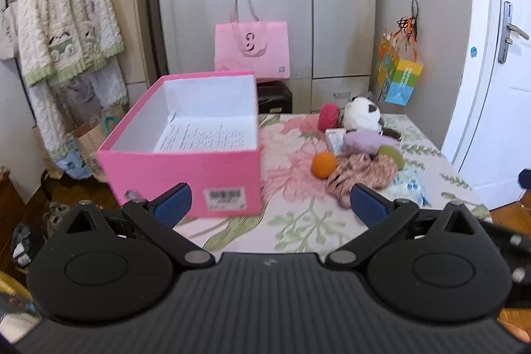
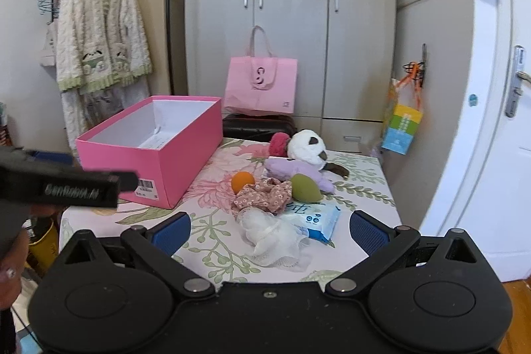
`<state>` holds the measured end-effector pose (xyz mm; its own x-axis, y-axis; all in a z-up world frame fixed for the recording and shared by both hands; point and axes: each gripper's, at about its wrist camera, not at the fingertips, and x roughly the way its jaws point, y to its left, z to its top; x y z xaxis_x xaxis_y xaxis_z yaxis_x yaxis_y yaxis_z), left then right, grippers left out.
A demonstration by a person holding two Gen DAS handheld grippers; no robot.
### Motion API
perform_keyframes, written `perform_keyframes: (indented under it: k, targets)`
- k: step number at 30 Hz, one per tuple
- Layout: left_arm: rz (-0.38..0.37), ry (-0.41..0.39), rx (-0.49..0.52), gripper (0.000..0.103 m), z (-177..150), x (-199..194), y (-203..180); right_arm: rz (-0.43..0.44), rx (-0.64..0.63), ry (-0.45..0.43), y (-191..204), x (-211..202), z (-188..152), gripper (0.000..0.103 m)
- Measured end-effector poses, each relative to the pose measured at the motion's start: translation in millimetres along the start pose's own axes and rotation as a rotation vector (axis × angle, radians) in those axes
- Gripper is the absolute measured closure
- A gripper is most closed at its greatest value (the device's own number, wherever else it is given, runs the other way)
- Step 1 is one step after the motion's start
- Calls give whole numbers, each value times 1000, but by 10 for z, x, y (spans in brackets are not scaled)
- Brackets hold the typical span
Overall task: Organize soft objects
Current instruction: 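Grasp the pink floral scrunchie with the left tool while the right tool grasps the white mesh puff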
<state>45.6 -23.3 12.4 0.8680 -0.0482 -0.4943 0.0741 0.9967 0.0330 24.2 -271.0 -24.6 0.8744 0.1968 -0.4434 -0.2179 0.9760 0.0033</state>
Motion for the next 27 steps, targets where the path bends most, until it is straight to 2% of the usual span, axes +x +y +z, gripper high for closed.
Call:
perform_keyframes:
  k: [2,4,6,9,11,16,21,24,27]
  targets:
    - [-19,-13,16,3,36,95,-57,14,0,-24,-59,82,-48,0]
    - [-70,-42,26,3,35,175,-110,20,6,-28,-137,205,-98,0]
    - [-120,-60,48,3,23,246,-177,24,22,-6,-229,361,-137,1]
    - [-138,-58,117,3,12,402,-349,55,19,33,-324,587,-218,7]
    - [-163,-36,146,3,14,552,-447,86,5,42,-334,693,-276,7]
    - [-272,53,129,3,22,1007,-573,167,-37,26,-299,977,-392,7]
    - [-309,79,137,5,-28,1388,-728,210,-25,-37,-322,1267,-520,9]
    - [-331,112,117,6,-29,1594,-746,228,-31,-26,-339,1395,-565,12]
    - [-334,138,98,18,-28,1750,-738,241,-31,-4,-364,1469,-586,18]
